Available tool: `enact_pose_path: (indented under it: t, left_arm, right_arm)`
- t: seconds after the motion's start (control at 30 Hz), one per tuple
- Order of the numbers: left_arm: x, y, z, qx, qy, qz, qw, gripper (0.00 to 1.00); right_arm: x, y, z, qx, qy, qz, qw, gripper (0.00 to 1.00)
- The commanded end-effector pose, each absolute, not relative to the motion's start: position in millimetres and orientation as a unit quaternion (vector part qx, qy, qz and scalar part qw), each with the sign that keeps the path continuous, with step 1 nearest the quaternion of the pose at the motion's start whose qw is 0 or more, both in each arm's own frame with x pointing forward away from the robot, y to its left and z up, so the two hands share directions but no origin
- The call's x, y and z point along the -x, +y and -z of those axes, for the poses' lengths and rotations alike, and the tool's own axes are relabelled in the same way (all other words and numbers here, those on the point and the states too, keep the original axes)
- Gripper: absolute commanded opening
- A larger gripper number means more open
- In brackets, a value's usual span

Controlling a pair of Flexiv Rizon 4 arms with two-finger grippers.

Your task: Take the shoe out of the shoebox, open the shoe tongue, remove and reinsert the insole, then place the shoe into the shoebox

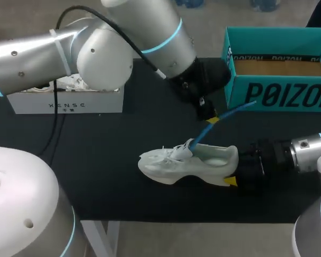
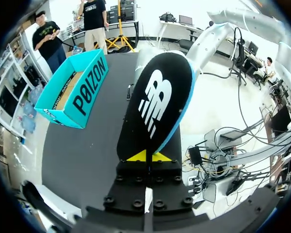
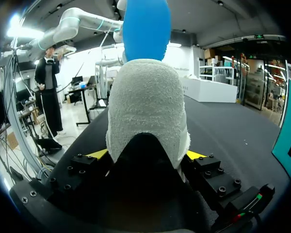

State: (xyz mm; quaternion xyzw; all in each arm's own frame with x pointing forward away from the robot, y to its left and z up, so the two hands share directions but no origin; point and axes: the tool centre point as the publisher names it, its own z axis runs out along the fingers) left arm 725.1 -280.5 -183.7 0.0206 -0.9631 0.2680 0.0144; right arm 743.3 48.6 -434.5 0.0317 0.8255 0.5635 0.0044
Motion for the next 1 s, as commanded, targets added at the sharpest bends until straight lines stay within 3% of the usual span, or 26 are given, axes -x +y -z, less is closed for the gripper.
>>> enact_pose_path:
  t: [0.03,1.0]
  left_arm:
    - [-724,-265,171,-0.021,-0.949,-0.314,0.012,0.0]
    - [-728,-268,97,-0.003,-0.924,-0.382,0.006,0.0]
  right_arm:
    - [-743,48,438,-0.033,0.826,-0.562,0.005,0.0]
    - [-743,48,438,-0.033,0.826,-0.562,0.005,0.0]
